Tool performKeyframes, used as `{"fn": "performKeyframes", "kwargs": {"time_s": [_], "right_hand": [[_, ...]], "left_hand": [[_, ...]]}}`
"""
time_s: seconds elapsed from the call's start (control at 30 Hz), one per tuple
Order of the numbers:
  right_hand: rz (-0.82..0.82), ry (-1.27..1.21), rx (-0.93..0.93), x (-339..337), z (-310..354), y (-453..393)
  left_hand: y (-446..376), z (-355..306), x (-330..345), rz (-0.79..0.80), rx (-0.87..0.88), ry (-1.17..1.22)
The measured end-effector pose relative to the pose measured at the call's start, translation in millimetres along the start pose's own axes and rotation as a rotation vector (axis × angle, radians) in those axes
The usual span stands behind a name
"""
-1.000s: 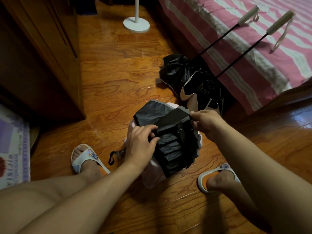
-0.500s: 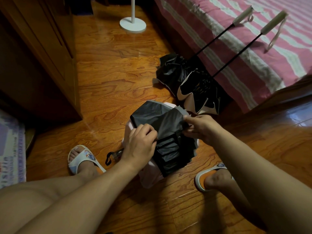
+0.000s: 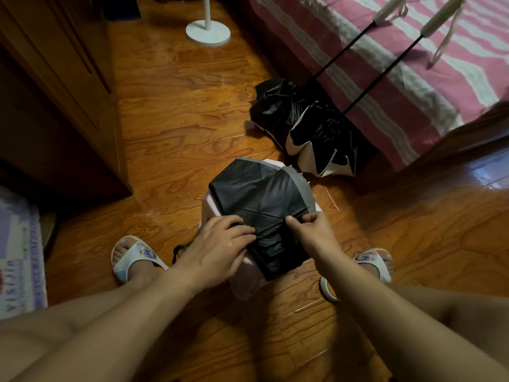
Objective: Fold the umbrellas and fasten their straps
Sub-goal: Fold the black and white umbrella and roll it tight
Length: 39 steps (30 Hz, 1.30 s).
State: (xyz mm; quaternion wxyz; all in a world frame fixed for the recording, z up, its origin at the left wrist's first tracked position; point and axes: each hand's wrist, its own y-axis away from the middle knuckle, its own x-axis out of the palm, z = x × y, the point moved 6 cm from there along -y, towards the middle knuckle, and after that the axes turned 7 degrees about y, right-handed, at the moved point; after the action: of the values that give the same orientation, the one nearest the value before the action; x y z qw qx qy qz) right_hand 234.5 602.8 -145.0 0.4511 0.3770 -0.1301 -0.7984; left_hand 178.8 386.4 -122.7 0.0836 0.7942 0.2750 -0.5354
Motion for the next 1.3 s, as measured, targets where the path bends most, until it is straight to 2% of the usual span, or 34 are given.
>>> {"fn": "performKeyframes", "kwargs": {"time_s": [0.1,0.23,0.43,0.5,0.6,0.67,0.83,0.93,1.03,1.1,1.17,1.23,1.27,1.3], "right_hand": [[0.094,-0.094,-0.018,9,-9,4],[0.136,-0.198,-0.017,11,-14,7],[0.164,-0.273,0.025,12,-25,8],[0.148,-0.284,0.047,14,-31,6],[0.141,-0.304,0.056,16,-34,3],[0.146,-0.305,0.049,16,-33,2],[0.143,-0.286,0.036,15,-32,0],[0.104,-0.283,0.012,11,-28,-3],[0.098,-0.26,-0.048,8,-16,1],[0.117,-0.235,-0.084,10,-5,6],[0.137,-0.225,-0.111,15,6,10],[0.132,-0.22,-0.115,23,12,11],[0.124,-0.207,-0.106,26,13,11],[0.114,-0.193,-0.098,29,13,12]], "left_hand": [[11,4,3,0.11,-0.024,-0.013],[17,0,10,0.192,-0.02,-0.096],[-3,-7,8,0.126,-0.028,-0.168],[-6,-4,4,0.067,-0.108,-0.131],[5,18,-2,-0.003,-0.494,-0.005],[22,36,-1,0.033,-0.65,0.053],[44,58,-5,0.03,-0.677,0.259],[45,62,-2,0.045,-0.773,0.602],[56,60,10,0.044,-0.955,1.077],[69,52,18,0.106,-1.082,1.402],[83,43,23,0.224,-1.195,1.625],[89,40,27,0.301,-1.238,1.67],[88,42,29,0.319,-1.212,1.57],[86,46,30,0.333,-1.146,1.37]]}}
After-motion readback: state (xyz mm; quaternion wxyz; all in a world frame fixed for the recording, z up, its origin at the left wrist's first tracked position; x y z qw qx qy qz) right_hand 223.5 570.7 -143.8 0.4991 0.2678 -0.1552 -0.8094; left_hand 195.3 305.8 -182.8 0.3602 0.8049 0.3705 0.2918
